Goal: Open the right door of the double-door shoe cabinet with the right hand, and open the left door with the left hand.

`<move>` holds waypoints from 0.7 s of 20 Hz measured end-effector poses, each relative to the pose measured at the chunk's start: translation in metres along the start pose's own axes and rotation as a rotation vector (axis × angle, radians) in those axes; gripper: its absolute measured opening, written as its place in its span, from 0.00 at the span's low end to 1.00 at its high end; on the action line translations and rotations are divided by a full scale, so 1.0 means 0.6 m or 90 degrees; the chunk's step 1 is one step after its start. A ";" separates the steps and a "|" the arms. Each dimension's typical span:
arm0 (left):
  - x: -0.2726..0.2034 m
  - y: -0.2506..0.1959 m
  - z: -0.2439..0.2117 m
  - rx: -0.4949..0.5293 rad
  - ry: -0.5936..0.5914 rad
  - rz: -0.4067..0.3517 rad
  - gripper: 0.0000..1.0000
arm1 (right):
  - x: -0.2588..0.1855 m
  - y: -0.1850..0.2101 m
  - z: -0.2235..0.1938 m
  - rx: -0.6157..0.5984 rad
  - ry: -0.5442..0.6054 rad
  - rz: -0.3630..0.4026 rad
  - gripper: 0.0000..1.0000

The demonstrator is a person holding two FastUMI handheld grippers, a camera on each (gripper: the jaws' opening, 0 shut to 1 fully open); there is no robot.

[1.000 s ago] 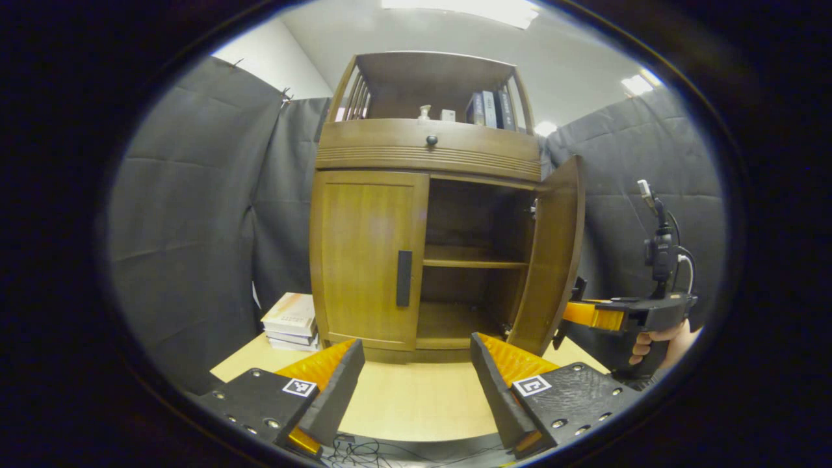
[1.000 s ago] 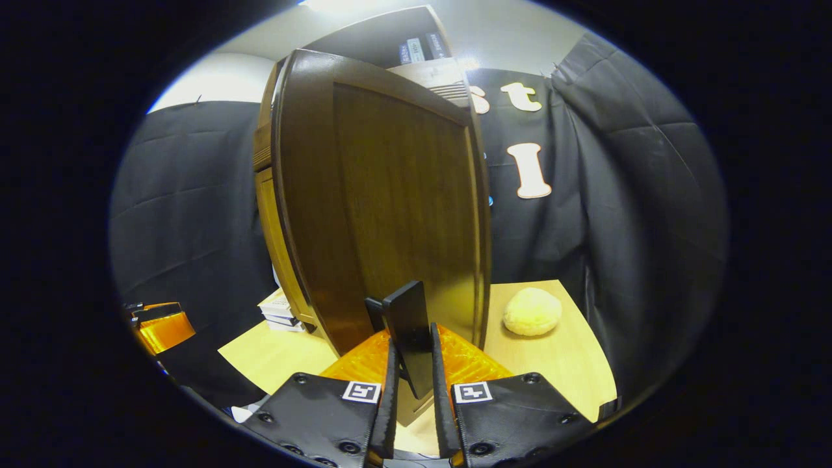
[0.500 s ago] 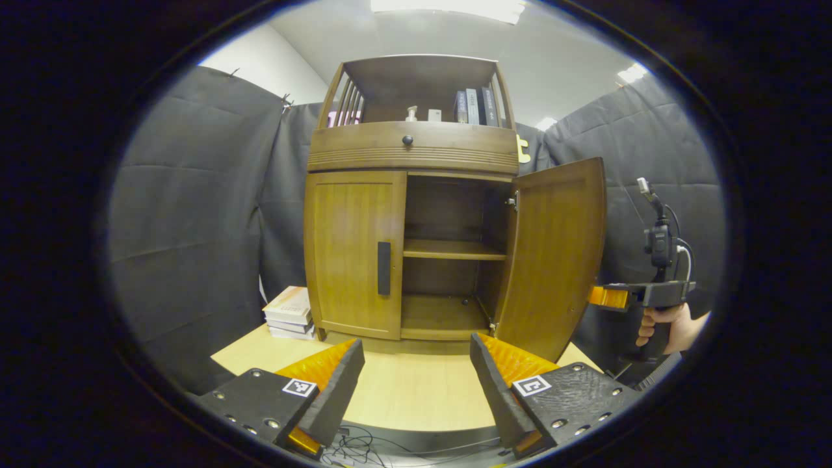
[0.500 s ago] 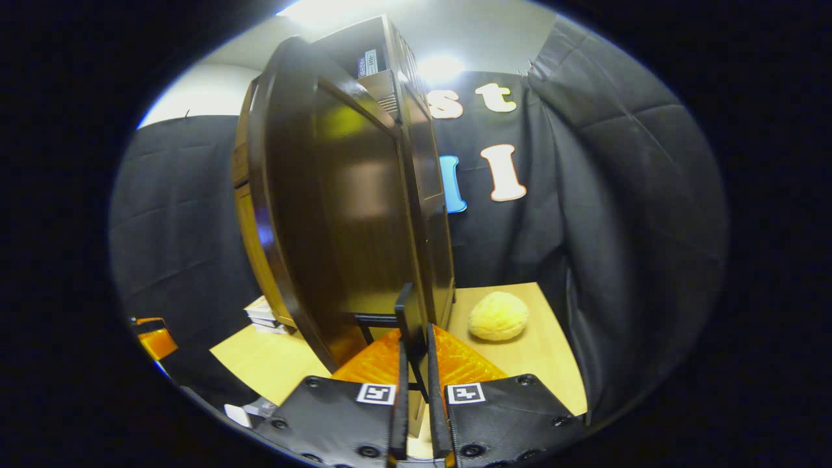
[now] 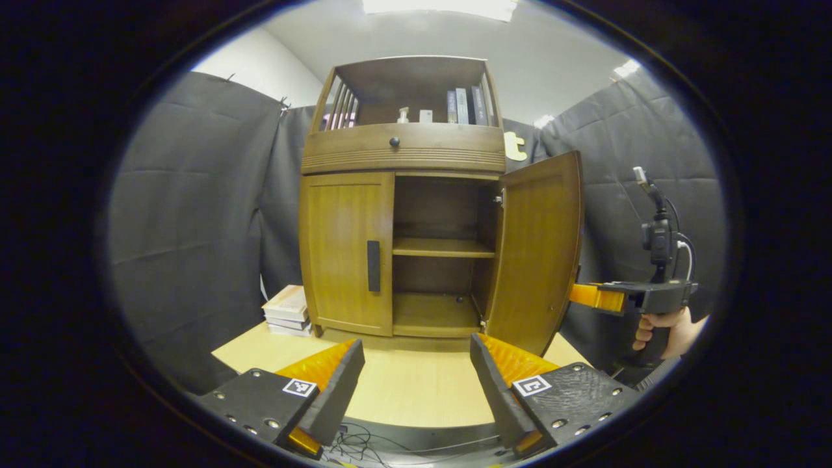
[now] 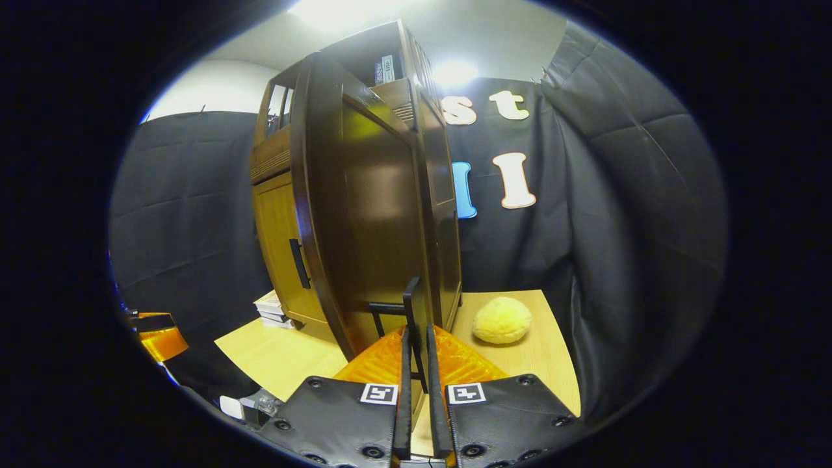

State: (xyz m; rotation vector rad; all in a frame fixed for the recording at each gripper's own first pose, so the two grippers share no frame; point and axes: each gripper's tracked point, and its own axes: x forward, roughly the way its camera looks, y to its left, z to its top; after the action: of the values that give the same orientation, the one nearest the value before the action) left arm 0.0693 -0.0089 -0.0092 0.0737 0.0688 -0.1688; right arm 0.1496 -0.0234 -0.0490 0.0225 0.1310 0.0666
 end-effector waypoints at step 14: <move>0.013 0.002 0.004 -0.008 -0.003 -0.070 0.93 | -0.074 0.120 0.017 -0.042 -0.022 -0.118 0.12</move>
State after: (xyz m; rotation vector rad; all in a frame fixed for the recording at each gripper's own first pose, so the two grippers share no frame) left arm 0.0773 -0.0095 -0.0076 0.0575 0.0691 -0.2784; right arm 0.1021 0.0450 -0.0311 -0.0544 0.0965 -0.1141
